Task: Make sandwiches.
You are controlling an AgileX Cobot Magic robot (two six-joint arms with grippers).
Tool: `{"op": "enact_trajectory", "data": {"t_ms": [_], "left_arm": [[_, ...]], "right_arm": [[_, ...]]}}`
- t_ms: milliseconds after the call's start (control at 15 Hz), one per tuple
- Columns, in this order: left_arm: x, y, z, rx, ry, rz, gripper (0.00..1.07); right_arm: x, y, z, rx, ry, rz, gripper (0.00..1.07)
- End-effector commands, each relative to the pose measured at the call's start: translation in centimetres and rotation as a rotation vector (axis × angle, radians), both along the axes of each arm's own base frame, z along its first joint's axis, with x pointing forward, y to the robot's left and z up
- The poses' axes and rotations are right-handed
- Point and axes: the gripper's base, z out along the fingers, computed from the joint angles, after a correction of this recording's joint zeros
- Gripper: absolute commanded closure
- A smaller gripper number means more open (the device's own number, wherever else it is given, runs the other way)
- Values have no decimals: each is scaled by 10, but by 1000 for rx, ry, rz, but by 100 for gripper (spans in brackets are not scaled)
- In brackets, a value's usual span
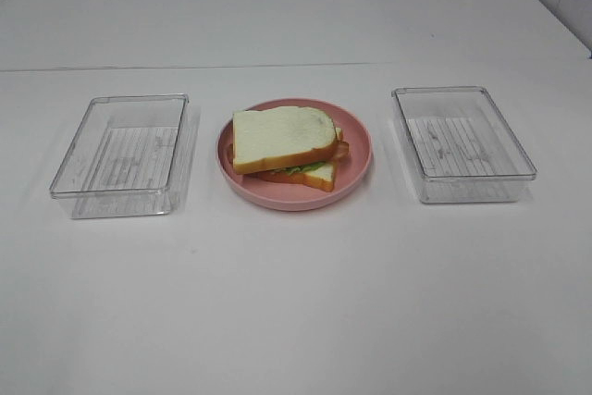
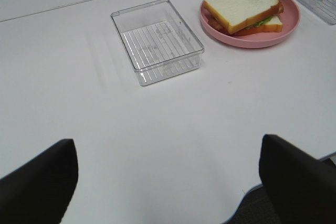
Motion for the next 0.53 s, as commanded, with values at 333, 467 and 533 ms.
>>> {"op": "enact_trajectory", "data": {"t_ms": [333, 467, 533], "left_arm": [[-3, 0, 0, -12, -28, 1, 18], [-3, 0, 0, -12, -28, 1, 18], [-3, 0, 0, -12, -28, 1, 18]], "right_arm": [[-22, -10, -6, 33, -219, -40, 24], [-22, -10, -6, 35, -216, -38, 24], [-22, -10, -6, 35, -216, -38, 24]]}}
